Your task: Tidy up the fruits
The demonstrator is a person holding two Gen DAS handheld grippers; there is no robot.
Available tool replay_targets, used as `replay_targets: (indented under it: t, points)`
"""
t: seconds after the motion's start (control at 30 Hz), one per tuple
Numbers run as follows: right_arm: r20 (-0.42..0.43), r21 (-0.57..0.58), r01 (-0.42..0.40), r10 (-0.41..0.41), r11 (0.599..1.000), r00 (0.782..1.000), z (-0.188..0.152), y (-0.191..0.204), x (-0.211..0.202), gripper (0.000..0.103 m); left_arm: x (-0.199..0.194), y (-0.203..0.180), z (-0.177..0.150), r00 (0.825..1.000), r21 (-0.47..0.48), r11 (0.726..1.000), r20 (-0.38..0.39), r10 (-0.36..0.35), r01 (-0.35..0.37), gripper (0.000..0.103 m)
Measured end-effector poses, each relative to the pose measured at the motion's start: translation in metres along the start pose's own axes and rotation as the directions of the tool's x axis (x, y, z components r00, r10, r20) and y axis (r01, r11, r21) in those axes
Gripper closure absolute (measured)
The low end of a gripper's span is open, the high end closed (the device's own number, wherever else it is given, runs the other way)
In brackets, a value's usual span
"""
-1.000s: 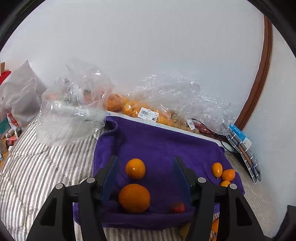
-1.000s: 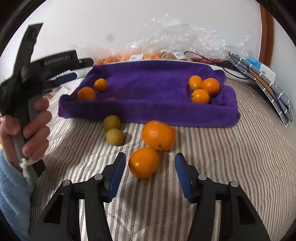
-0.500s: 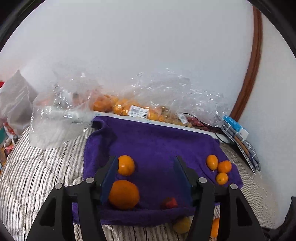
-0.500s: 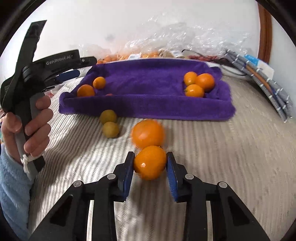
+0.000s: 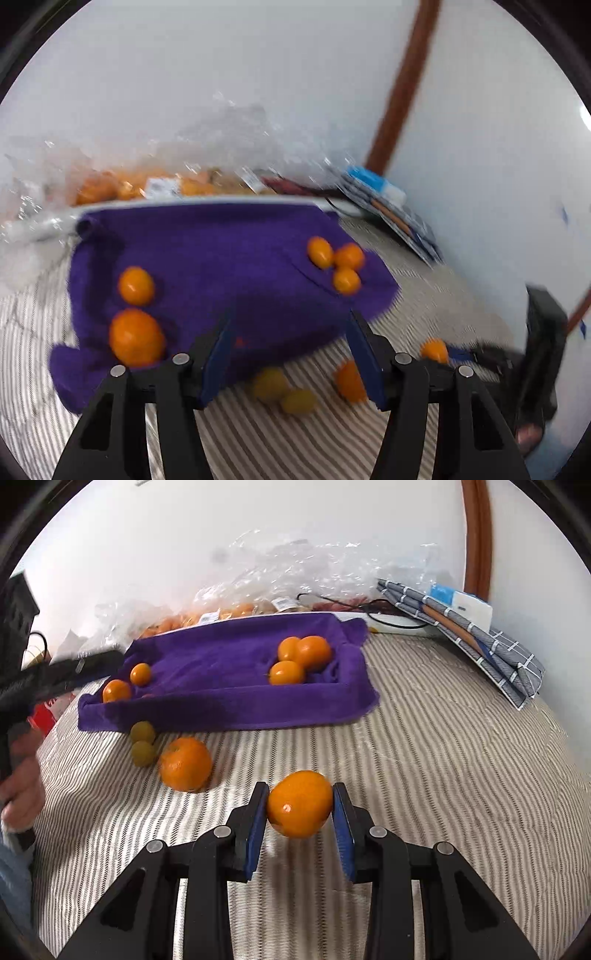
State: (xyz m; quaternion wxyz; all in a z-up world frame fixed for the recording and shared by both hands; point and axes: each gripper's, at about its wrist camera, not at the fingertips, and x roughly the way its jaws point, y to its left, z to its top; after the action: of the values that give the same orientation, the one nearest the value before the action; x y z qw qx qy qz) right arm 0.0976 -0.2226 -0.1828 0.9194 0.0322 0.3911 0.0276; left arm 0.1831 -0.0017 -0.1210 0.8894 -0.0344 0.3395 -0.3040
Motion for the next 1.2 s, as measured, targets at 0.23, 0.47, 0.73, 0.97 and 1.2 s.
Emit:
replay_targets:
  t: [0.23,0.47,0.73,0.97,1.2]
  points:
    - [-0.005,0.063,-0.054,0.054,0.997,0.999,0.001,-0.015,0.003,0.069,0.017,0.006,-0.024,0.990,-0.082,0.993,-0.119,0.076,-0.086,0.063]
    - [0.015,0.081,-0.093,0.092,0.992,0.996,0.000,-0.019,0.001,0.069,0.038,0.017,-0.028,0.978,-0.197,0.973,-0.194,0.079,-0.118,0.076]
    - [0.039,0.037,-0.090,0.089,0.995,0.995,0.004,-0.013,-0.001,0.069,0.025,0.022,-0.027,0.987,-0.249,0.965,-0.152,0.050,-0.087,0.077]
    - [0.084,-0.028,-0.065,0.067,0.997,0.994,0.045,-0.005,-0.007,0.069,-0.010,0.021,-0.002,0.993,-0.233,0.965,-0.049,0.111,-0.120,0.076]
    - [0.105,-0.089,-0.104,0.113,0.991,0.988,0.091,0.018,0.020,0.069,0.012,0.043,0.035,0.969,-0.236,0.940,-0.043,0.245,-0.248,0.076]
